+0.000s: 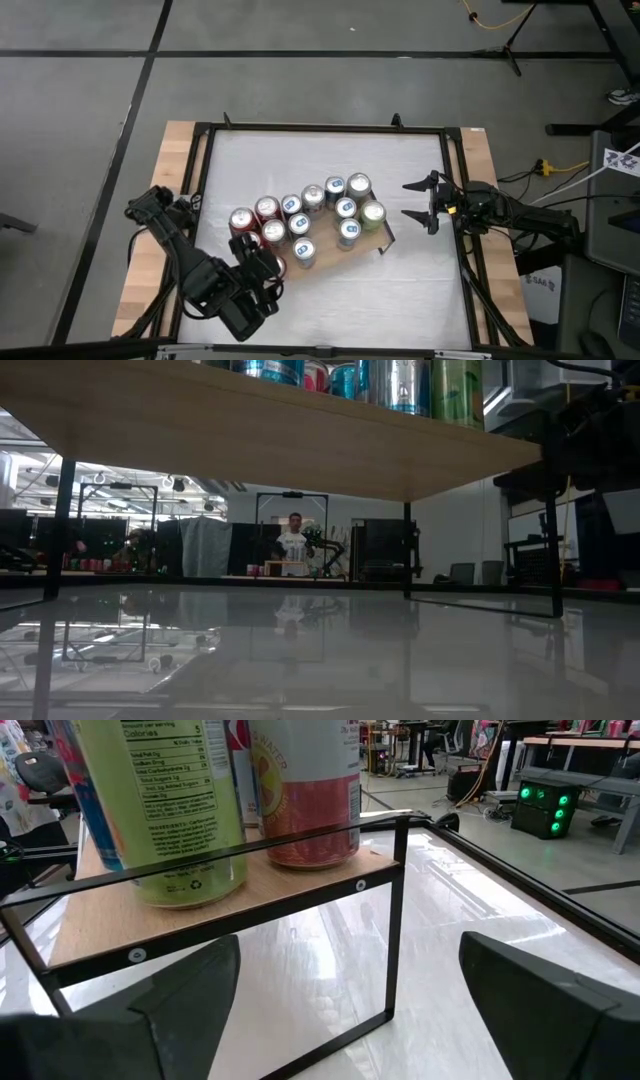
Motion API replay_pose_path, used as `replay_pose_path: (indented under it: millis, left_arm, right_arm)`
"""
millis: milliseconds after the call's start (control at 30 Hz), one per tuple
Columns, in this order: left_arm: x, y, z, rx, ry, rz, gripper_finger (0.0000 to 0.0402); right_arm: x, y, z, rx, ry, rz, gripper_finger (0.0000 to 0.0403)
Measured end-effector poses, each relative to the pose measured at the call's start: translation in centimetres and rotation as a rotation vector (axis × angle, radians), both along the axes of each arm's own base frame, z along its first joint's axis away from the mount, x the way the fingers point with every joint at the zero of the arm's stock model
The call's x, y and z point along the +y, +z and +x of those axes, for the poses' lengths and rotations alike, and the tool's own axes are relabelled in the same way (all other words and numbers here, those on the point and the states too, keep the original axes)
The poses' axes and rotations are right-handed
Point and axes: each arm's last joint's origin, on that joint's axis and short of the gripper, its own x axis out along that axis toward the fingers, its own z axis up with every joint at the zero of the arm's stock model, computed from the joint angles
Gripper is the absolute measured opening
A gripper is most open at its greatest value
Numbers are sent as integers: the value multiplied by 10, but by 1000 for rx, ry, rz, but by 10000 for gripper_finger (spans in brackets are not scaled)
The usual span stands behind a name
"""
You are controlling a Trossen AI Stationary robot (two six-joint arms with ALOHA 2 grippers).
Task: Place canned beverage on shelf
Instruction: Put the red soda can on the shelf
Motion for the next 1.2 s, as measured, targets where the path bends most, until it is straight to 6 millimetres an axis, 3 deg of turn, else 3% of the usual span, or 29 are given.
replay_pose_path:
  millis: [733, 1200]
  left_arm:
    - [1, 0, 1, -8, 7, 2, 311]
    - [2, 1, 1, -27, 10, 26, 350]
  right_arm:
    - [0, 0, 0, 0, 0, 0, 367]
    - [0, 0, 0, 0, 0, 0, 367]
